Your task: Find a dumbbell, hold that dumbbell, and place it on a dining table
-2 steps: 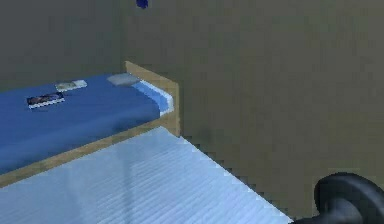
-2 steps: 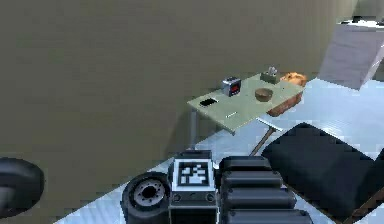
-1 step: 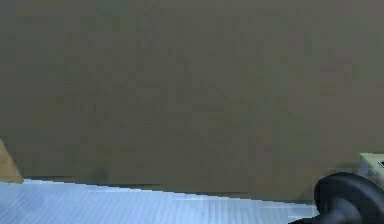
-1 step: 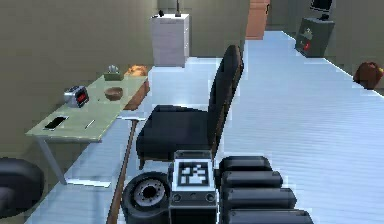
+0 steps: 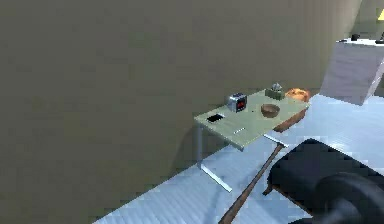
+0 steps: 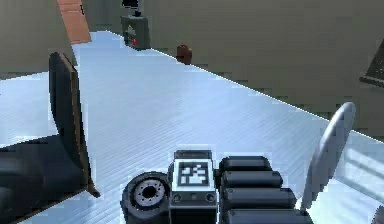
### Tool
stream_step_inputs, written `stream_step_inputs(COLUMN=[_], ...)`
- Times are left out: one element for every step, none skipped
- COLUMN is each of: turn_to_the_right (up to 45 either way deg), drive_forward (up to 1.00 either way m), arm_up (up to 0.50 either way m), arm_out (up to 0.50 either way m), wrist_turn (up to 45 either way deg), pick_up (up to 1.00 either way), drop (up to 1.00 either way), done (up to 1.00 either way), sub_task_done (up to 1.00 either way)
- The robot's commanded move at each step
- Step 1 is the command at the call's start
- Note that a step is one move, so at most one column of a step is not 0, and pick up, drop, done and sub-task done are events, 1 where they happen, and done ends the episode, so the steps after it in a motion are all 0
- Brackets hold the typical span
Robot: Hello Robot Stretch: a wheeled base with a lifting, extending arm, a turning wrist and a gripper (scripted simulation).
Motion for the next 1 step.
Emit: stream_step_inputs(turn_to_the_right=[45.0], drive_forward=[0.0], arm_up=[0.0], arm_out=[0.0], wrist_turn=[0.0], pick_up=[0.0], drop=[0.0], done=[0.0], sub_task_done=[0.0])
